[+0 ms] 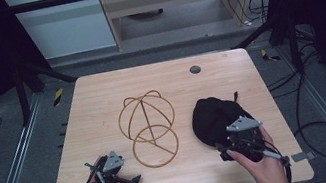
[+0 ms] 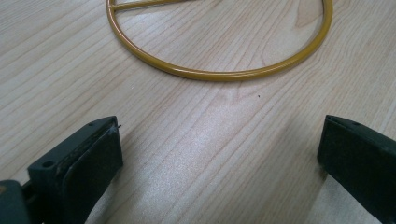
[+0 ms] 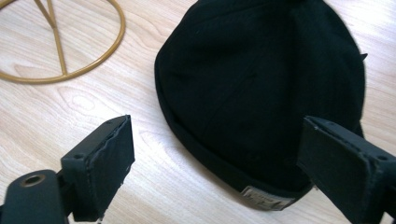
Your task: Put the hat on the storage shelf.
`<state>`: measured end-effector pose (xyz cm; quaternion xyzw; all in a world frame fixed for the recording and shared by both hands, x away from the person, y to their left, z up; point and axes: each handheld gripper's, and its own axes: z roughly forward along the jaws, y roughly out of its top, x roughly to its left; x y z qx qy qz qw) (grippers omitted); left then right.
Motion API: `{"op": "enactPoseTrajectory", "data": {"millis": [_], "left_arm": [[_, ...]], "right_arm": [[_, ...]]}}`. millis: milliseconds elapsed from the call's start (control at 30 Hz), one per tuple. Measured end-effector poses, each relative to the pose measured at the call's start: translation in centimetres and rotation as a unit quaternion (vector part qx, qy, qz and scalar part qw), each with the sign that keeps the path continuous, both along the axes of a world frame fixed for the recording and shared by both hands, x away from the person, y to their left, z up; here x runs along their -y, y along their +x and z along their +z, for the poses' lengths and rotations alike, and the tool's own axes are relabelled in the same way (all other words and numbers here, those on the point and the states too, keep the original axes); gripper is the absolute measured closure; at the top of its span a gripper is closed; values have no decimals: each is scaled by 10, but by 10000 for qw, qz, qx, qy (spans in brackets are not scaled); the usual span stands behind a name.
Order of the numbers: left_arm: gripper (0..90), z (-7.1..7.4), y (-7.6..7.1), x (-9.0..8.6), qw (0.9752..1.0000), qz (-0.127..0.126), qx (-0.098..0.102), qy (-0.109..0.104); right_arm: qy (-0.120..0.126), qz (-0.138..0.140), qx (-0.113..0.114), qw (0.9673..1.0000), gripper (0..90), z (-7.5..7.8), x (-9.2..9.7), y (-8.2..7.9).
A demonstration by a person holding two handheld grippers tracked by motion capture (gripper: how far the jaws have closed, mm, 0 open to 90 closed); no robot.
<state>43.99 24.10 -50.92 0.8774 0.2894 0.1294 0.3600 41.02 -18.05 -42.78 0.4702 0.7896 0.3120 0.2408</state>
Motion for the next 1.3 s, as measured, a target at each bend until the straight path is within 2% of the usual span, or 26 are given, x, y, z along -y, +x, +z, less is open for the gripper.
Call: {"op": "enactPoseTrajectory", "data": {"millis": [33,67,100,367,433,533,600,633,700,867,900,967,1033,1200,1233,1300], "left_arm": [[0,0,0,0,10000,-3,1,-1],[0,0,0,0,10000,-3,1,-1],[0,0,0,0,10000,0,2,1],[0,0,-1,0,10000,-5,1,0],[0,0,-1,0,10000,-6,0,2],[0,0,-1,0,10000,-9,-1,0],[0,0,-1,-1,10000,-20,-1,-1],[0,0,-2,0,10000,-47,-11,-8],[0,0,-2,0,9999,-102,-9,-5],[0,0,-3,0,9999,-118,-5,-4],[0,0,-3,0,9999,-117,-6,-5],[0,0,-3,0,9999,-118,-5,-4],[0,0,-3,0,9999,-102,-6,-8],[0,0,-3,0,9999,-99,6,-18],[0,0,-3,0,9999,-111,6,-16],[0,0,-3,0,9999,-113,2,-16]], "right_arm": [[-90,-17,-117,9999,105,4,1,4],[-90,-17,-117,9999,105,4,1,4],[-307,43,-255,9992,109,9,1,10],[-547,191,-516,9970,155,29,8,30],[-730,358,-653,9946,173,36,10,38],[-725,527,-901,9919,187,46,11,50],[-904,536,-929,9901,193,50,10,56],[-991,557,-904,9894,224,52,10,60],[-1067,602,-946,9879,236,54,9,64],[-1074,736,-1042,9860,247,60,8,69],[-1064,821,-963,9862,233,66,6,72],[-1048,830,-967,9863,222,68,5,73],[-1053,864,-1025,9854,180,74,2,81],[-1065,836,-1150,9841,127,75,-2,91],[-1076,936,-1200,9825,120,73,-3,96],[-1068,948,-1251,9818,114,72,-4,98]]}}
